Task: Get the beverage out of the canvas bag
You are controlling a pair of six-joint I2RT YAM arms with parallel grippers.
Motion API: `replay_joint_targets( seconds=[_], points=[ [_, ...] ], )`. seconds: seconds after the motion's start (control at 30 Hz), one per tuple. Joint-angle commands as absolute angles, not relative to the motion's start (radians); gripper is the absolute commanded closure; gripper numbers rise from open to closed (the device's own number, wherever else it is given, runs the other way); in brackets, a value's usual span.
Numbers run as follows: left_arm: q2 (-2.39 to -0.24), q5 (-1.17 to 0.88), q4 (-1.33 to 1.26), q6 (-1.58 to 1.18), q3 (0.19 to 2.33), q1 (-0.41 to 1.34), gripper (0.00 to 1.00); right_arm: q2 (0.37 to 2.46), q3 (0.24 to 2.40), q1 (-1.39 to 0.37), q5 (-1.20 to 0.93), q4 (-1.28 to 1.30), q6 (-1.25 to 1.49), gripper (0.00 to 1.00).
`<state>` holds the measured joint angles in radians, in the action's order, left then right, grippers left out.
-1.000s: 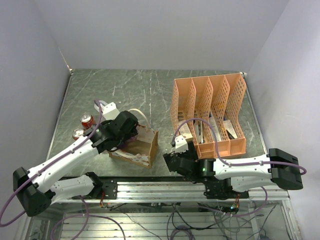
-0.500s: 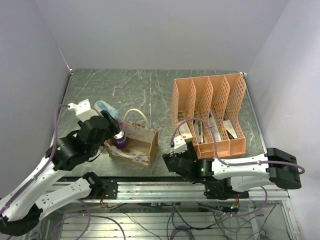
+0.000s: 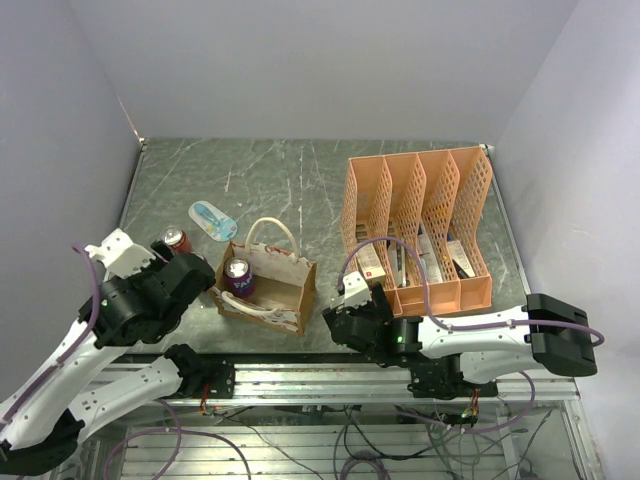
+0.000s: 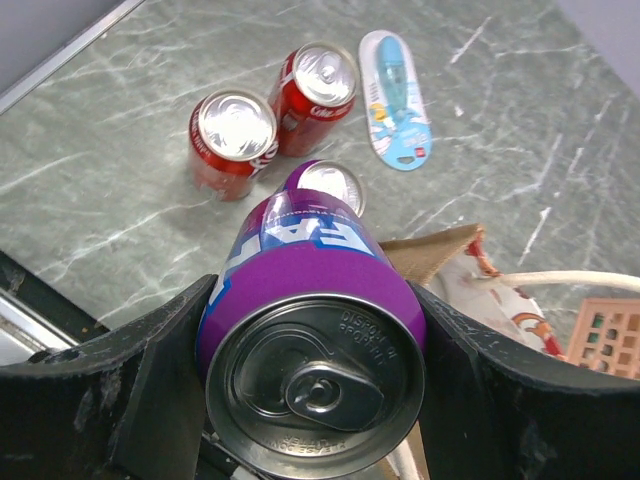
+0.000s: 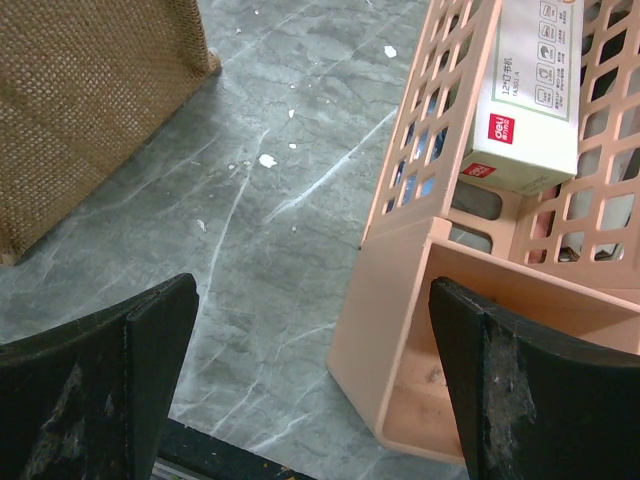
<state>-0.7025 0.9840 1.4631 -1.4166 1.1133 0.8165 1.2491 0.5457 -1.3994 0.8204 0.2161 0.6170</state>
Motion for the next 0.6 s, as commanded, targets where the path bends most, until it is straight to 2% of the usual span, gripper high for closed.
replay_joint_targets(
  seconds=[0.0,0.57],
  points=[
    [-0.727,1.074,1.497,-1.629,1.066,0.82,0.93,1.269,0.575,-1.408,0.852,0.229,0.634,0.0],
    [-0.72,1.017,1.497,-1.915,0.832,0.815,0.93,1.234,0.562,-1.413,0.86,0.232,0.641,0.0]
  ],
)
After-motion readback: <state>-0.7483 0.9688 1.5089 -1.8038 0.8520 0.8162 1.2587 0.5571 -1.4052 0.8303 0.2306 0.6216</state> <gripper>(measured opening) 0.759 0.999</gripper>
